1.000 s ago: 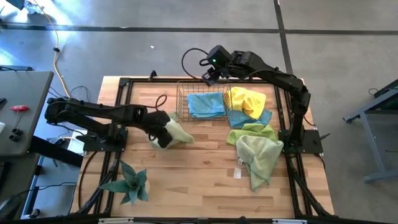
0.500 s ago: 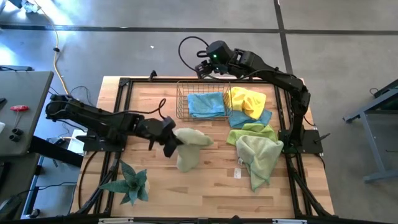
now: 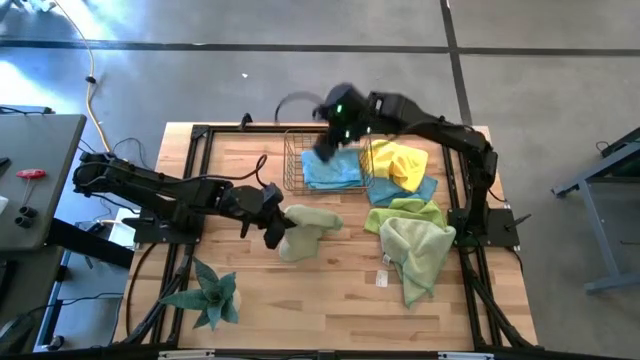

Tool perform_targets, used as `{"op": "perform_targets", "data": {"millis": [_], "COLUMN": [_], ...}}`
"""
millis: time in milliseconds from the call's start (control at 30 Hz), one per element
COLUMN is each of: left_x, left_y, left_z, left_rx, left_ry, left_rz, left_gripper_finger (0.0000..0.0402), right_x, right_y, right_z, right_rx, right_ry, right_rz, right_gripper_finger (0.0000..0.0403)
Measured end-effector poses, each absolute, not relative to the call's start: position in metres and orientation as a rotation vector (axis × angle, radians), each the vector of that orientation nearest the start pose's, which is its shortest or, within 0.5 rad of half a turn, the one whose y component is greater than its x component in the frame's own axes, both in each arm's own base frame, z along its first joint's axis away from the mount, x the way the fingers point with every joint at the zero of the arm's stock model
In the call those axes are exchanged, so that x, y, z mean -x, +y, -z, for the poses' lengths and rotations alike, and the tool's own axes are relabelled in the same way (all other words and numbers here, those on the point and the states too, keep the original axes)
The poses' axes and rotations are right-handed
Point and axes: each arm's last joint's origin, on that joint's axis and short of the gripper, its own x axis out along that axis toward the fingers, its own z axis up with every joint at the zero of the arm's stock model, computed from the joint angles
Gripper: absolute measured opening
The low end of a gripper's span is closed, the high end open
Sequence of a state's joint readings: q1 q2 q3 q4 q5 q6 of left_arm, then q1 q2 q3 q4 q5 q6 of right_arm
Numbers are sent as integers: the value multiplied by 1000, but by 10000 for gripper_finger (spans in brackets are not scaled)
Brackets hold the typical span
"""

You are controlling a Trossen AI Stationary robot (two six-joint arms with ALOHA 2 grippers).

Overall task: Fold microfiber towels
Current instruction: Fold the left light green towel

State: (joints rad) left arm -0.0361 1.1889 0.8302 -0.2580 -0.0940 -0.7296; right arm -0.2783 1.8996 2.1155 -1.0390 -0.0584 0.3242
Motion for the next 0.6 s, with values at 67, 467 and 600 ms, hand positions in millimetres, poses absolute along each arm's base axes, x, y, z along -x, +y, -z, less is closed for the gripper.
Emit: {"op": "perform_targets", "data": {"millis": [67,467,600], "left_x": [-249,-248,-252], "left_y": [-2,10,11], "left_z": [-260,-267,-283], "left_rx": [667,668,620], "left_ry": [590,646,602], "left_rz": [-301,-248,-213], "left_gripper_finger": [0,0,0], "right_x": [-386,-373,-352], "right_y": [-85,9,25], "right_z": [-392,-395,-417], "right_rx": [-338,126,50], "right_ry": [821,913,832], "right_rz": [280,501,496], "right_gripper_finger": [181,181,181]}}
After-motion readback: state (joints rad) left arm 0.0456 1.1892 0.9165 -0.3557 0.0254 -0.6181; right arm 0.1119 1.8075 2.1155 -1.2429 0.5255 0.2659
